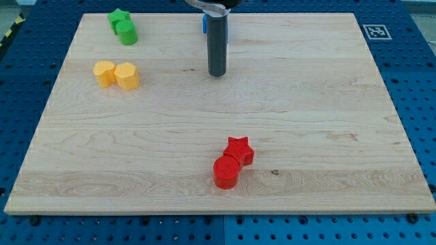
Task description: Point your arm at the red circle
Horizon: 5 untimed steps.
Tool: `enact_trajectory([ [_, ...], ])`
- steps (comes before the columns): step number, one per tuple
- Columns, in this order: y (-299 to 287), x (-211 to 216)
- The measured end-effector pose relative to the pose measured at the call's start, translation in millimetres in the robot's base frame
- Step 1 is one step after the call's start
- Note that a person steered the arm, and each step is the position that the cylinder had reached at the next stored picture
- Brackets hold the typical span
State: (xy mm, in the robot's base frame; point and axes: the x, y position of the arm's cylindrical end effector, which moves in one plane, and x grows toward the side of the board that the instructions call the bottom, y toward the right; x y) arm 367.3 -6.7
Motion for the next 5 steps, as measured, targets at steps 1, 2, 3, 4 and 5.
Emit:
enact_trajectory([
  [1, 0.0, 0.0],
  [2, 0.0, 0.7],
  [3, -5.3, -1.5],
  [4, -25.4, -16.3],
  [5, -29.7, -21.9],
])
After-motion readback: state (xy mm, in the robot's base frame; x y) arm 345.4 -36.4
